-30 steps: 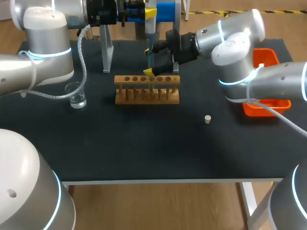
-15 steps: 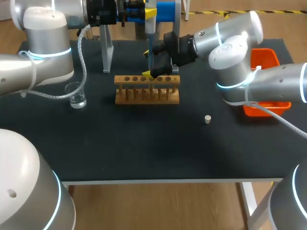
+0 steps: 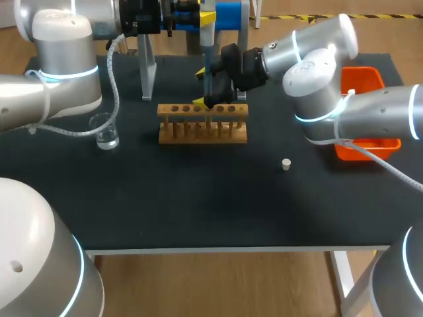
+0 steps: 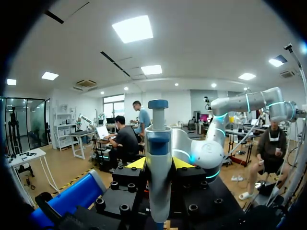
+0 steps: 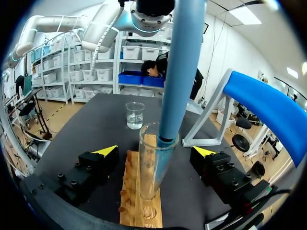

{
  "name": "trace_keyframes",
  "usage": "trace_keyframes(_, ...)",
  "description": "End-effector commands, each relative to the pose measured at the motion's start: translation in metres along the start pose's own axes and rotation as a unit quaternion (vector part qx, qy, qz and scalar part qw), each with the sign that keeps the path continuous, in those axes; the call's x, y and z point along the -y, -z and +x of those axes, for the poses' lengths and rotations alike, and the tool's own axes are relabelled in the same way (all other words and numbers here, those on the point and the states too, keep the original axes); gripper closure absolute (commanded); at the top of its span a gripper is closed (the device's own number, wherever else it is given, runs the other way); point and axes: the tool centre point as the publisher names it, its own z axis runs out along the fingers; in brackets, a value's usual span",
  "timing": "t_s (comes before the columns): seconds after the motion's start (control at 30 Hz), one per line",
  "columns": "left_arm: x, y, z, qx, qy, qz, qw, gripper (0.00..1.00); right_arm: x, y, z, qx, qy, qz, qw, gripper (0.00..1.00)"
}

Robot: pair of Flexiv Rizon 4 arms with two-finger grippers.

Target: Invert the test tube, pick up the pipette, mount the tip to pipette, aspirate from beaker and dispense into the tube, eject the tip, return the pipette, and cap with the stopper.

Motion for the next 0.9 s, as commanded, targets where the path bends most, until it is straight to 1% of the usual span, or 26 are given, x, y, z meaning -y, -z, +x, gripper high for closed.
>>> trace_keyframes(0.03, 0.0009, -0.0001, -0.0002, 0.000, 0.000, -0.001, 1.000, 1.00, 0.0008, -0.0005, -0.0018, -0.002, 0.001, -0.001, 1.000, 0.00)
trace_keyframes(0.57, 0.0009, -0.0001, -0.0002, 0.000, 0.000, -0.001, 1.000, 1.00, 0.0008, -0.0005, -0.0018, -0.002, 0.001, -0.001, 1.000, 0.00)
trace_keyframes(0.9, 0.0100, -0.0013, 0.0036, 0.001, -0.009, -0.008, 1.000, 1.00, 0.0008, -0.0005, -0.0018, -0.002, 0.001, -0.001, 1.000, 0.00)
